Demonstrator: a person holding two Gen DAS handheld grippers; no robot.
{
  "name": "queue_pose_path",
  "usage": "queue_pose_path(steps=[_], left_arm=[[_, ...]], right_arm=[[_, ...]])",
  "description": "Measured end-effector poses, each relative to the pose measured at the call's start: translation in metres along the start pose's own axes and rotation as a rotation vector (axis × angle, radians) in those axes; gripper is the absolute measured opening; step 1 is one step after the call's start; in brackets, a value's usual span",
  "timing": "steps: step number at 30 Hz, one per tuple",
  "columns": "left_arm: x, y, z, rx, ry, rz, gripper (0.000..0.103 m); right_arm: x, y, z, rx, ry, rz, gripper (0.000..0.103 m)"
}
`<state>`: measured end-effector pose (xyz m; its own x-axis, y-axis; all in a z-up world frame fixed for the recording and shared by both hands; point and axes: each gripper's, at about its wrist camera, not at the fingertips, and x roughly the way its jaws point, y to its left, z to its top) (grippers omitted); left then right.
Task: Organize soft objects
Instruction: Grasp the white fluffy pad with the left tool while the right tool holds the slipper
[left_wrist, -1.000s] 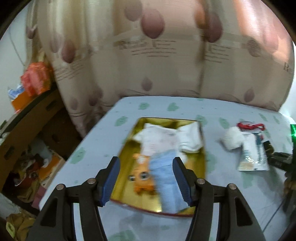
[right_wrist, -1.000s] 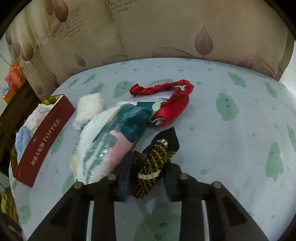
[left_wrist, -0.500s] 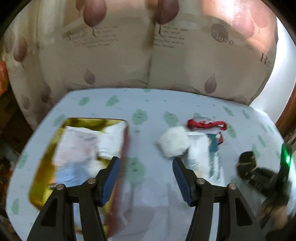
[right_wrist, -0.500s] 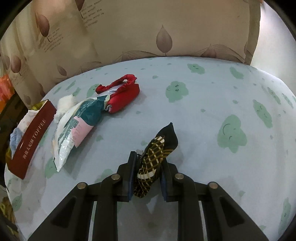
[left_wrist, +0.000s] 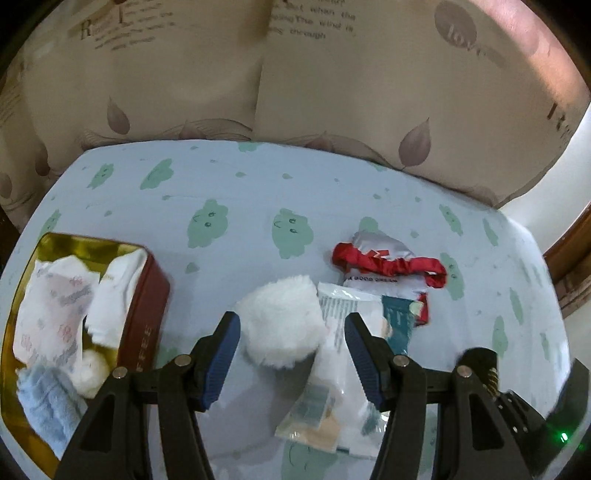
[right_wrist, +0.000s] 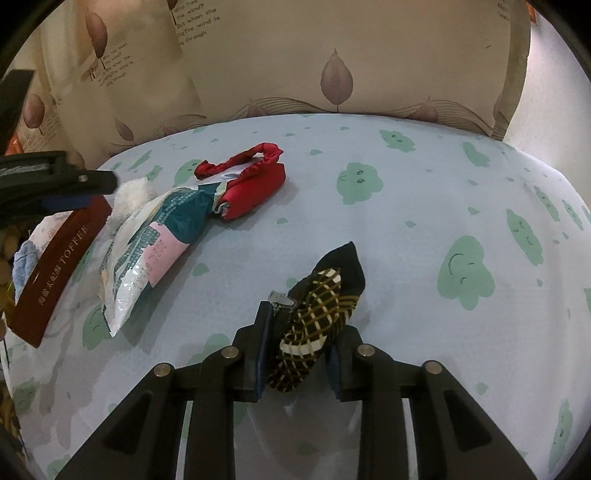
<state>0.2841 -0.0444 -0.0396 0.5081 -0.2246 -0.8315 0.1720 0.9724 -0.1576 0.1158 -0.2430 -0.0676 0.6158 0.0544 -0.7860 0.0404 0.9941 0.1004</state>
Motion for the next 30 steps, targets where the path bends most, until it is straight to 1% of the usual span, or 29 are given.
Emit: queue_pose_path(steps=[2,5,7,9,11,12,13,19,23,28,30], left_arm=[[0.011,0.0,0.006,-0.025,0.01,0.026,0.06],[0.028,0.009,0.011,-0.087,0.042,0.024,0.06],[0.042,0.015,0.012,-0.117,0.066,0.038,0.06],[0.051,0.018,0.01,-0.128,0.079,0.028,0.06],[0.057,0.02,0.005,-0.142,0.097,0.002,0.06],[0.057,0.02,0.002,-0.144,0.095,-0.006,0.059],[0.055,0.019,0.0,-0.141,0.088,-0.009,0.054],[0.049,0.018,-0.005,-0.106,0.065,-0.013,0.048],[0.039,0.02,-0.008,-0.113,0.051,-0.034,0.047],[0.022,0.023,-0.012,-0.111,0.029,-0.03,0.046],[0.014,0.026,-0.014,-0.116,0.029,-0.047,0.046]], right_arm=[[0.0,-0.002,0.0,0.007,-0.001,0.011,0.028],[0.0,-0.004,0.0,0.019,-0.002,0.025,0.028],[0.0,-0.005,0.0,0.023,-0.002,0.031,0.028],[-0.001,-0.005,0.0,0.025,-0.002,0.035,0.028],[-0.001,-0.005,0.0,0.026,-0.002,0.038,0.029],[0.0,-0.006,0.0,0.025,-0.002,0.044,0.031],[-0.001,-0.005,0.0,0.022,-0.002,0.051,0.033],[-0.001,0.001,-0.001,0.0,0.001,0.026,0.033],[0.0,0.001,-0.001,-0.004,0.002,0.022,0.033],[0.0,0.003,-0.001,-0.013,0.003,0.011,0.033],[-0.001,0.003,-0.002,-0.016,0.003,0.008,0.033]])
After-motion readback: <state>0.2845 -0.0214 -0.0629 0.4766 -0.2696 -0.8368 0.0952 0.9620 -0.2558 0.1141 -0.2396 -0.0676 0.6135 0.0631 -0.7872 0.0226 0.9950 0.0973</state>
